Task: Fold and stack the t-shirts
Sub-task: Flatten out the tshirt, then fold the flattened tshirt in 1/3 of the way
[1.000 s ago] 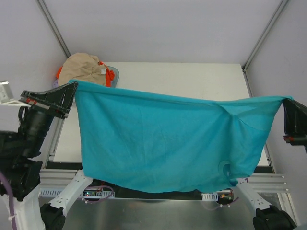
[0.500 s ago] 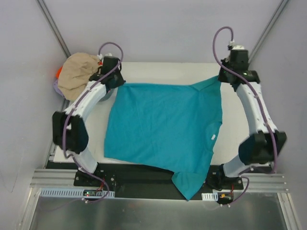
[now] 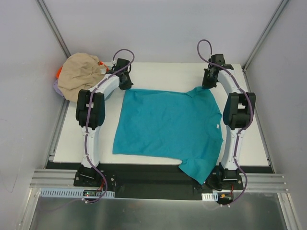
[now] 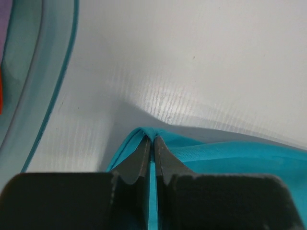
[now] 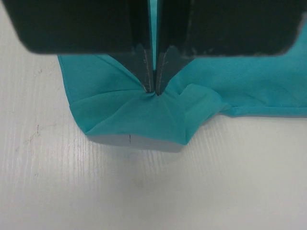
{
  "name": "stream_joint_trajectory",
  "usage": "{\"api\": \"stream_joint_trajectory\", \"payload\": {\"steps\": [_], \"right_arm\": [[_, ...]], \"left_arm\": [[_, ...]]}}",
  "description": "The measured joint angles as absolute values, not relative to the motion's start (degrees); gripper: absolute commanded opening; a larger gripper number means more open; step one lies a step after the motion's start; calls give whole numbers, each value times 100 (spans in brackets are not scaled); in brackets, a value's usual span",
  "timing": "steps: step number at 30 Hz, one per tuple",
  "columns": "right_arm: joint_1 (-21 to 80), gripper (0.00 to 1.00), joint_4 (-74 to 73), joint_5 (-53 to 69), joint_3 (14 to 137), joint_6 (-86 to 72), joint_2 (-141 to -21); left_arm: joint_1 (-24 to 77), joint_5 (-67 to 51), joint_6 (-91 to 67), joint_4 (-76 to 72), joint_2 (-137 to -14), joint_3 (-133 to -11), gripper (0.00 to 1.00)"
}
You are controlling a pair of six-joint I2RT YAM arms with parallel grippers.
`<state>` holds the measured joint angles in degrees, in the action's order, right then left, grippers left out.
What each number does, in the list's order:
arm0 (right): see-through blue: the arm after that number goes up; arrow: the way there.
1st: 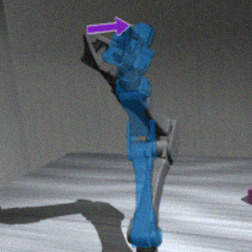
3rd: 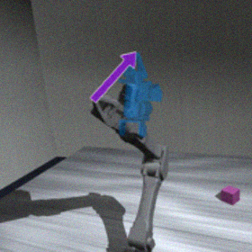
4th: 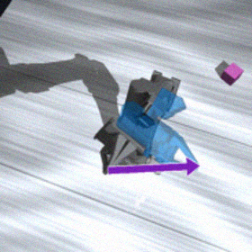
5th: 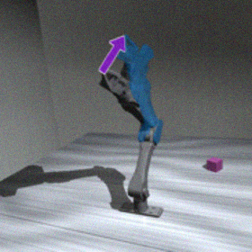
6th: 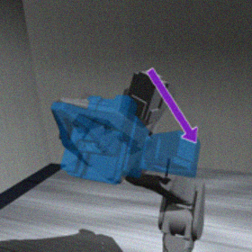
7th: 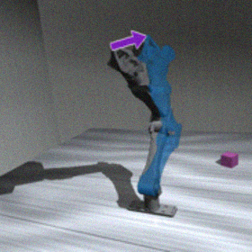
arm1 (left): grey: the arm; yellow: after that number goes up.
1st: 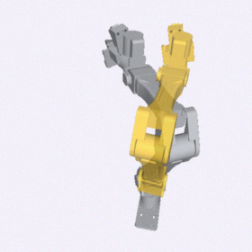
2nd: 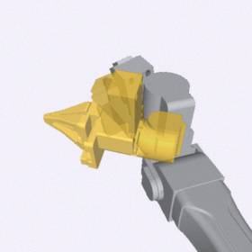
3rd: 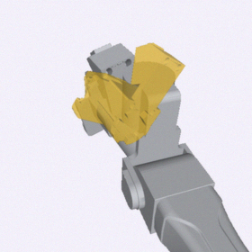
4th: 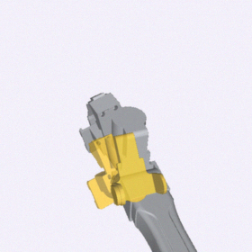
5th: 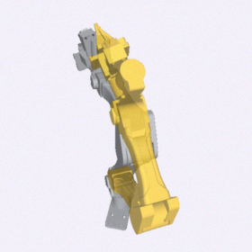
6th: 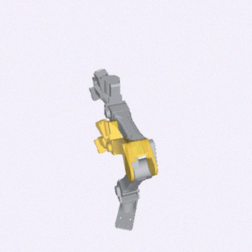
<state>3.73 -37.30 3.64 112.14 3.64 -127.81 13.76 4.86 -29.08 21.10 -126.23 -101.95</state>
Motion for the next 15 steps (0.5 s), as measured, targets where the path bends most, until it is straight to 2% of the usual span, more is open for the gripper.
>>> {"api": "stream_joint_trajectory", "payload": {"steps": [8,15], "right_arm": [[373,1,-3590,530,10438,176,-11992],[366,1,-3441,751,9021,-97,-10508]], "left_arm": [[1378,344,-2915,2014,-12527,-10029,0],[1378,346,-3009,1997,-11791,-9037,0]]}}
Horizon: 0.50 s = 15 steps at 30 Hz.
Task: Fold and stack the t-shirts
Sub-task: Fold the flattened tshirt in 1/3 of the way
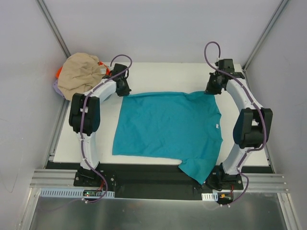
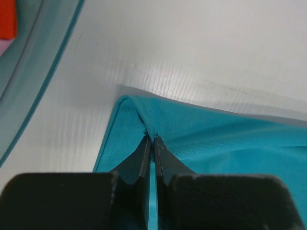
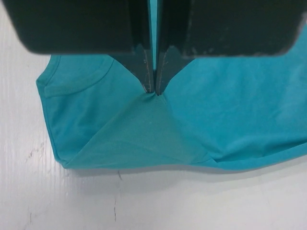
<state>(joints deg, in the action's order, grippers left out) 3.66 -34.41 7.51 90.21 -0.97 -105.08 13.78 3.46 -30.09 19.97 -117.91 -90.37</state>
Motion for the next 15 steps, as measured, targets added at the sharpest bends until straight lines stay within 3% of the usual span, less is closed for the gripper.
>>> {"api": "stream_joint_trajectory", "payload": {"steps": [15], "right_arm": [[362,2,-3367,838,7118,-336,-8399]], "left_arm": [[1378,51,-3297,1868,-9996,-7148,0]]}}
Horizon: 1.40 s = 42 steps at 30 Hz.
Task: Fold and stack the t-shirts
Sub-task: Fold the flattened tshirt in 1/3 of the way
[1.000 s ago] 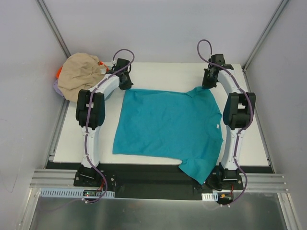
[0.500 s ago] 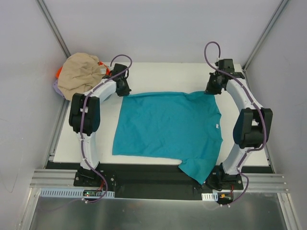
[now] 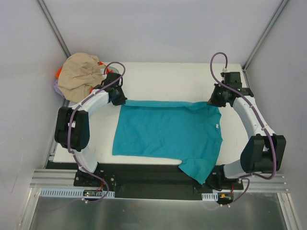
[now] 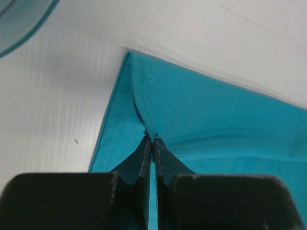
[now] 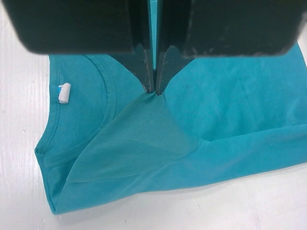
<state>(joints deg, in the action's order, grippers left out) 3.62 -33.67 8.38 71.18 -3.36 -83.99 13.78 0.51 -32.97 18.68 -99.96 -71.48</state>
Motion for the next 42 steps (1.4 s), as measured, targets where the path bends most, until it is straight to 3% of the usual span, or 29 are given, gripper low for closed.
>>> {"api": "stream_joint_trajectory", "payload": {"steps": [22,26,28,29,30,33,34,36,37,39,42], "right_arm": [[362,4,-3750,650,6160,-445,-7251],[362,6,-3795,642,5822,-451,-7133],[362,8,-3846,624,5640,-464,-7094],[362,15,-3881,593,5546,-491,-7078],[362,20,-3933,550,5452,-515,-7074],[362,38,-4123,379,5223,-607,-7072],[362,53,-4200,322,5142,-607,-7067],[364,62,-4313,250,5046,-657,-7065],[364,77,-4368,217,5011,-648,-7063],[368,96,-4473,183,4980,-607,-7043],[377,97,-4488,178,4980,-576,-6954]], "left_arm": [[1470,40,-3393,1800,-9054,-5933,0],[1503,40,-3413,1763,-9043,-5756,7],[1503,40,-3435,1761,-9030,-5614,16],[1503,40,-3454,1765,-9019,-5542,20],[1503,40,-3479,1765,-9002,-5472,30],[1503,43,-3520,1800,-8897,-5288,42],[1503,40,-3540,1831,-8853,-5251,55],[1503,40,-3529,1900,-8735,-5221,69],[1503,36,-3520,1927,-8661,-5218,81],[1503,21,-3538,1953,-8482,-5218,95],[1503,-54,-3503,1984,-8197,-5223,99]]}}
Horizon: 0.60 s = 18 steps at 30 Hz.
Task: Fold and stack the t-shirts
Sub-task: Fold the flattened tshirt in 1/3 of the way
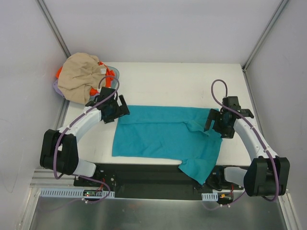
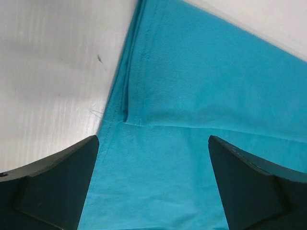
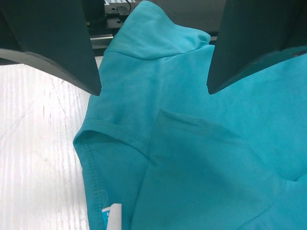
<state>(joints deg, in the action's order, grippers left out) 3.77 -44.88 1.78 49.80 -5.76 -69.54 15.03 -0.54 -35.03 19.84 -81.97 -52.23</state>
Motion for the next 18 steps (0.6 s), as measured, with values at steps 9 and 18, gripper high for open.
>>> {"api": "stream_joint_trajectory", "payload": {"steps": [9,18], "right_arm": [[1100,96,-4136,781,5380,-338,-6860],[2622,84,-3607,1284,6147,71,-8300]], "left_arm": [[1584,-508,-3463,1988,-8123,-5631,99],[1584,-598,-3448,1994,-8390,-5568,99]]}}
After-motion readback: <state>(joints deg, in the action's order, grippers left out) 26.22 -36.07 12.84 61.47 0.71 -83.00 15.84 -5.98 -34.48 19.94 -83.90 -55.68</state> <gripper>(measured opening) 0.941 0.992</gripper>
